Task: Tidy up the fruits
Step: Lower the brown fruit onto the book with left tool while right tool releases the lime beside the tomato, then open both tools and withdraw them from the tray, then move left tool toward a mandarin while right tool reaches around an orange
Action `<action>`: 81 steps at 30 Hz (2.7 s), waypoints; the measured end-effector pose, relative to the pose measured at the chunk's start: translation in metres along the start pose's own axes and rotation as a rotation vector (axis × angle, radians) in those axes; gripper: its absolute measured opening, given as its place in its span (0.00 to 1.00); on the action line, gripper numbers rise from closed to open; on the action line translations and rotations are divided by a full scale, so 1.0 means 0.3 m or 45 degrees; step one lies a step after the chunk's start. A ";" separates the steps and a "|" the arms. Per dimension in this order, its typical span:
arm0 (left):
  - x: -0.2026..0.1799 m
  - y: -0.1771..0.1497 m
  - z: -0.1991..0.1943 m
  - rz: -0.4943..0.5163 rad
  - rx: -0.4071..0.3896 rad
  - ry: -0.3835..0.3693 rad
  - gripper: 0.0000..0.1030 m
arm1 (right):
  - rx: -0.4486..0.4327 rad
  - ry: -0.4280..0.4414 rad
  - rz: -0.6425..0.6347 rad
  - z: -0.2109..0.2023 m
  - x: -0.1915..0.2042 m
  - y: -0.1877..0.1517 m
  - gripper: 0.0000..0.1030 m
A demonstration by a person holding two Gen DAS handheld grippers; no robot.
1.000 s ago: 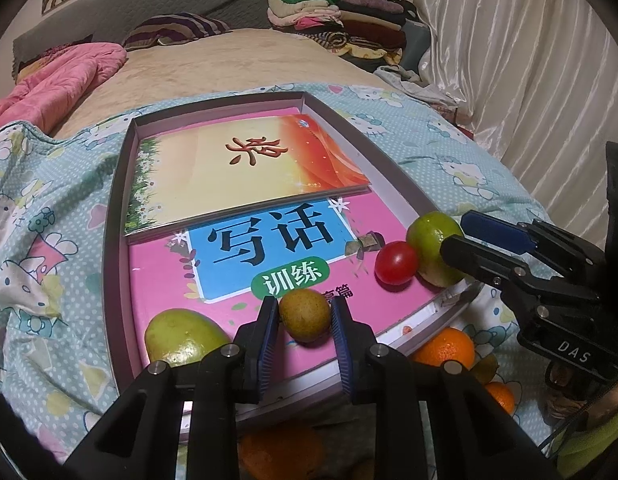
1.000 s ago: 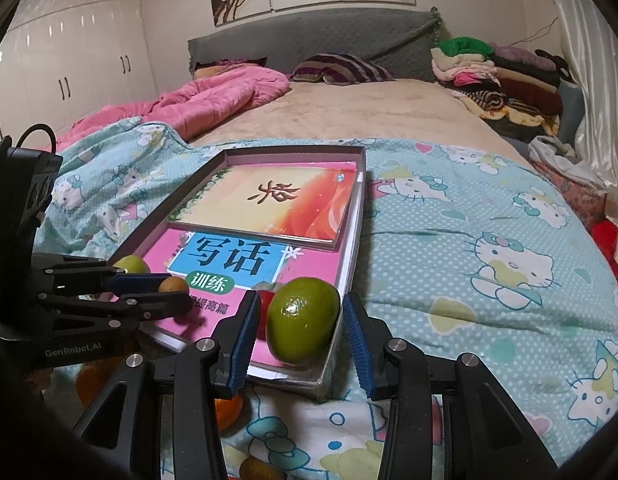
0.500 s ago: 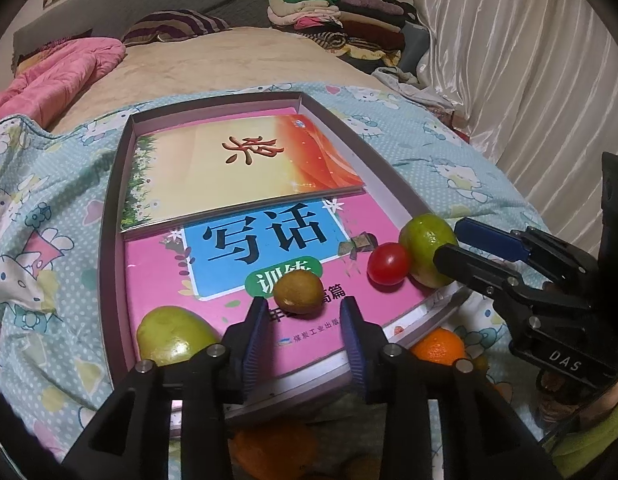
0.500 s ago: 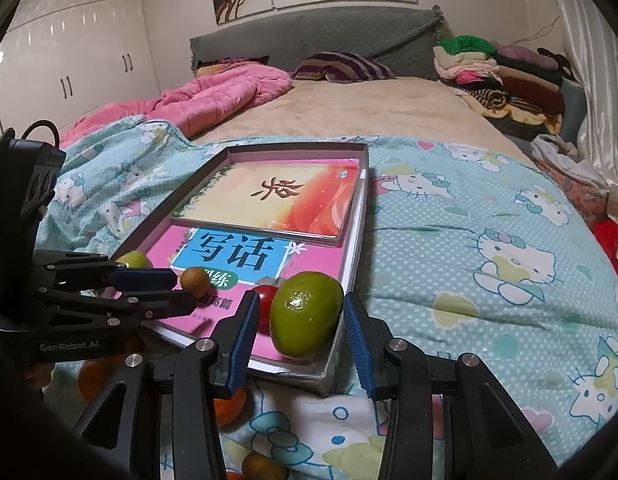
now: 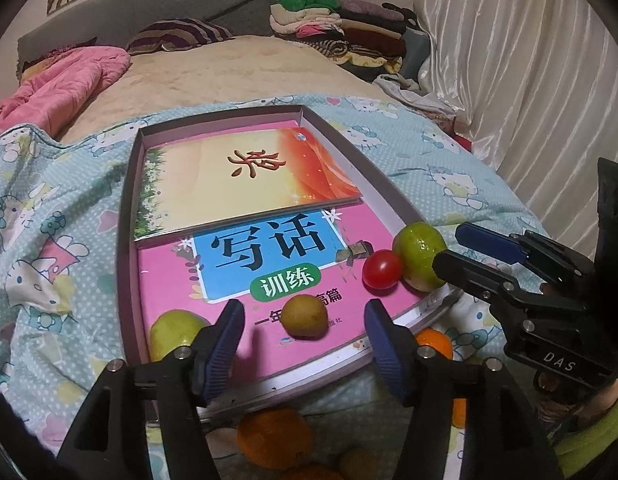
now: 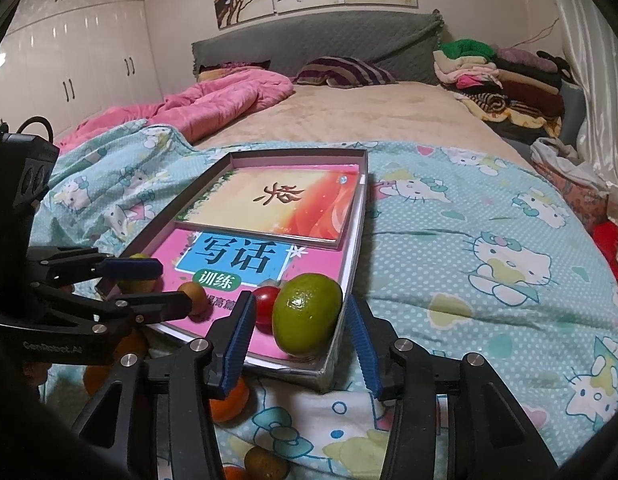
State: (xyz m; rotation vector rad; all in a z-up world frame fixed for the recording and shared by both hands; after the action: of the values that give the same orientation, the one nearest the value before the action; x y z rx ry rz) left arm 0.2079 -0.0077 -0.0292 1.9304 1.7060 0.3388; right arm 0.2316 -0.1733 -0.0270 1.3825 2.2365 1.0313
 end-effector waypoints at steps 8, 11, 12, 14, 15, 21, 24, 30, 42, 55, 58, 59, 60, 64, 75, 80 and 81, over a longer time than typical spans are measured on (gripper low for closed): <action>0.019 0.006 -0.049 -0.026 -0.033 0.010 0.70 | -0.026 0.005 0.009 -0.029 -0.007 0.005 0.54; 0.024 0.008 -0.068 -0.036 -0.046 0.008 0.71 | -0.032 0.003 0.010 -0.037 -0.009 0.006 0.54; 0.027 0.008 -0.077 -0.040 -0.053 0.007 0.72 | -0.036 0.004 0.013 -0.042 -0.010 0.007 0.55; 0.032 0.009 -0.094 -0.046 -0.064 0.010 0.74 | -0.044 0.012 0.018 -0.052 -0.012 0.006 0.55; 0.034 0.010 -0.103 -0.048 -0.073 0.016 0.76 | -0.049 0.013 0.019 -0.056 -0.012 0.007 0.56; 0.051 0.010 -0.161 -0.070 -0.119 0.042 0.82 | -0.083 0.028 0.013 -0.084 -0.005 0.012 0.59; 0.052 0.008 -0.186 -0.077 -0.135 0.039 0.83 | -0.096 0.035 0.011 -0.098 -0.003 0.017 0.61; 0.056 0.008 -0.239 -0.085 -0.171 0.043 0.84 | -0.123 0.040 0.019 -0.126 -0.005 0.022 0.62; 0.087 -0.017 -0.289 -0.121 -0.196 0.073 0.84 | -0.161 0.061 -0.016 -0.182 0.025 0.022 0.62; 0.079 -0.083 -0.338 -0.137 -0.237 0.068 0.84 | -0.184 0.086 -0.070 -0.231 0.080 0.004 0.63; 0.077 -0.098 -0.334 -0.136 -0.227 0.064 0.84 | -0.173 0.091 -0.080 -0.229 0.091 -0.010 0.63; 0.077 -0.105 -0.331 -0.137 -0.223 0.067 0.84 | -0.169 0.090 -0.083 -0.228 0.092 -0.015 0.63; 0.076 -0.110 -0.329 -0.136 -0.220 0.069 0.84 | -0.162 0.090 -0.086 -0.226 0.094 -0.019 0.63; 0.080 -0.133 -0.316 -0.138 -0.200 0.074 0.84 | -0.143 0.095 -0.094 -0.217 0.103 -0.038 0.63; 0.096 -0.192 -0.299 -0.155 -0.164 0.076 0.84 | -0.102 0.099 -0.113 -0.197 0.125 -0.069 0.63; 0.091 -0.220 -0.285 -0.152 -0.139 0.074 0.84 | -0.090 0.100 -0.118 -0.194 0.132 -0.080 0.63; 0.090 -0.225 -0.283 -0.151 -0.136 0.073 0.84 | -0.089 0.101 -0.119 -0.194 0.132 -0.081 0.63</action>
State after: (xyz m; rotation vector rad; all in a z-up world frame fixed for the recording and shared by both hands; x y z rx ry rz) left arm 0.1119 0.0414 -0.0001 1.7509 1.7924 0.4355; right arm 0.1621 -0.1694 -0.0003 1.2162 2.2742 1.1388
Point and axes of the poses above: each gripper's, at about its wrist camera, not at the fingertips, and z roughly the way its jaws point, x to its left, y to its top, the point moved 2 cm from there along z, roughly the way its jaws point, and after that the axes turned 4 degrees about x, right-handed, at the moved point
